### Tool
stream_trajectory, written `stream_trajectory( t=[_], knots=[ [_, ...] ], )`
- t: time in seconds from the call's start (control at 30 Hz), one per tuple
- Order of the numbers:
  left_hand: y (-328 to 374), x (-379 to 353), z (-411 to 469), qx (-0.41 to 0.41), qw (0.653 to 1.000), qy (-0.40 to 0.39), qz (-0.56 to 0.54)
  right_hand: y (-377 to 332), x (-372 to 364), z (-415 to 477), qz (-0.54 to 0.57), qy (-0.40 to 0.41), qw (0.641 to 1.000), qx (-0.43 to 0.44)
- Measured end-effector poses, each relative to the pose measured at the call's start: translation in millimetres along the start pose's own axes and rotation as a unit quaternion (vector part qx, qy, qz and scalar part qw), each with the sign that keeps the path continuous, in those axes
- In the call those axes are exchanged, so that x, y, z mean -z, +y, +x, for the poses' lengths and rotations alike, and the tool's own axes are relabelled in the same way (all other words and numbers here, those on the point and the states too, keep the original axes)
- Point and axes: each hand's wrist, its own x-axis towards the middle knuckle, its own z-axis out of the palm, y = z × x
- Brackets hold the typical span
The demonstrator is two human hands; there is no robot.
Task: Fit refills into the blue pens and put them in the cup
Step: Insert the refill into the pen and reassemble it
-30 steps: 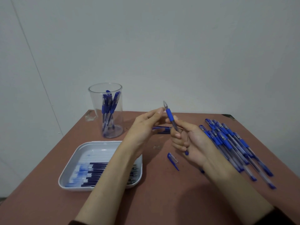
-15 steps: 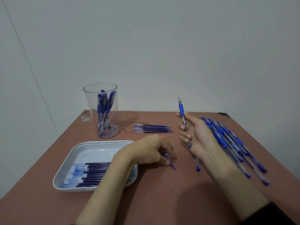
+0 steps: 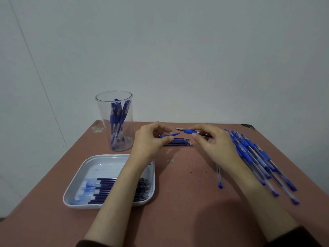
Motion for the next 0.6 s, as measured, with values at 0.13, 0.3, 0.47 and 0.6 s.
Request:
stream_trajectory(
  t=[0.13,0.3,0.47,0.6],
  knots=[
    [2.5,0.0,-1.1,-0.008,1.000,-0.001,0.005,0.1,1.0,-0.2,-0.026,0.000,1.000,-0.001],
    [4.8,0.9,-2.7,-0.017,1.000,-0.011,0.017,1.2,1.6,0.0,-0.039,-0.011,0.999,0.001],
    [4.0,0.9,-2.4,-0.019,0.999,-0.009,0.029,0.2,2.5,-0.1,-0.067,-0.011,0.998,0.006],
    [4.2,-1.3,-3.0,-0.017,0.999,-0.026,0.033,-2.5,0.0,-1.3,-0.092,-0.021,0.995,0.024]
  ],
)
